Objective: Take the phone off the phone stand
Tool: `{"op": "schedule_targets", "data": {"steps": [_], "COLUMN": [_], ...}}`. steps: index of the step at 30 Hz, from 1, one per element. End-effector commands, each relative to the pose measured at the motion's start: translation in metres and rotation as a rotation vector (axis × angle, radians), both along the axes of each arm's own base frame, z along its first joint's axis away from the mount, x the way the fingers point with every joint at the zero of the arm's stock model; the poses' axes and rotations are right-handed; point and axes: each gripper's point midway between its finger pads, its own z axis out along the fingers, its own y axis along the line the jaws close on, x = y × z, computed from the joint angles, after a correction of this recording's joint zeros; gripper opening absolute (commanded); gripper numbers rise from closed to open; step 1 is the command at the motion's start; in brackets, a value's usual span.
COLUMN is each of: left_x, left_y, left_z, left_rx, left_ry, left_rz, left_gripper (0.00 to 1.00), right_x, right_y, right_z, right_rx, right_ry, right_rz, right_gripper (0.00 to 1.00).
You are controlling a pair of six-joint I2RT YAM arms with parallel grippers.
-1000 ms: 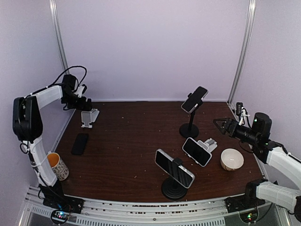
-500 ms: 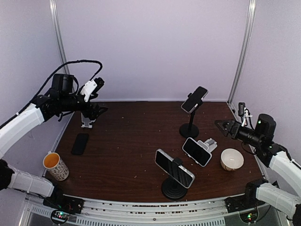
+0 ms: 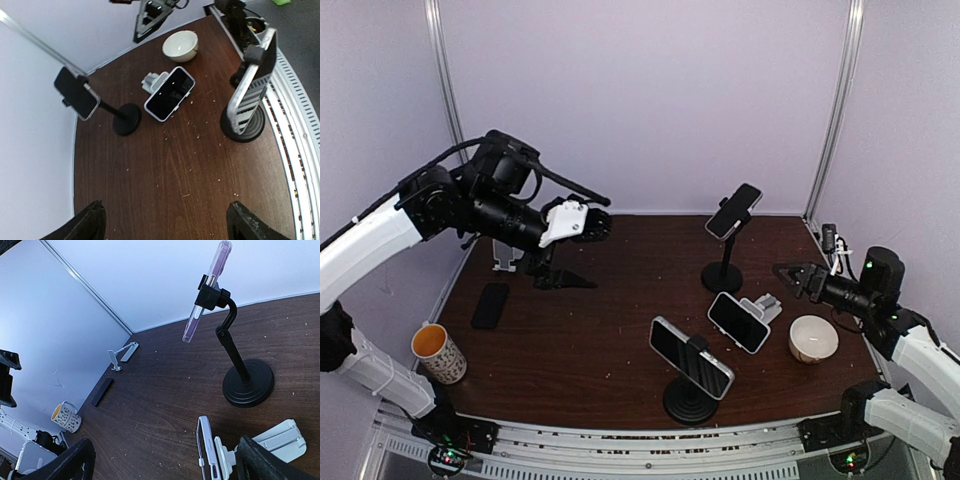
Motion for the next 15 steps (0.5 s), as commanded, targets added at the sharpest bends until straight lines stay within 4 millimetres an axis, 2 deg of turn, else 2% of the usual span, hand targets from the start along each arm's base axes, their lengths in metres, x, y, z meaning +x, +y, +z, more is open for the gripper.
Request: {"op": "schedule_targets", "data": {"steps": [1, 4, 9, 15], "left_x": [-0.033, -0.049, -0.066, -0.077], "left_y": [-0.016, -0.038, -0.068, -0.103], "left_z": [-0.003, -0.009, -0.029, -0.023], "left_rx": [0.136, 0.191, 0.288, 0.271], "left_ry": [0.007, 0.025, 0.055, 0.056], "left_rz": [-0.141, -0.194, -0.264, -0.310], "left_gripper": [0.86, 0.84, 0.83, 0.83], "right_x": [-0.005, -0.005, -0.005, -0.006], "right_y": [0.003, 0.003, 0.003, 0.003], "right_z": [-0.004, -0.005, -0.007, -0.011], "right_rx": [-0.008, -0.003, 0.012, 0.017], "right_ry": [-0.004, -0.004, -0.007, -0.002], "right_rz": [0.019, 0.014, 0.007, 0.007], "right_gripper": [1.00, 1.00, 1.00, 1.00]}}
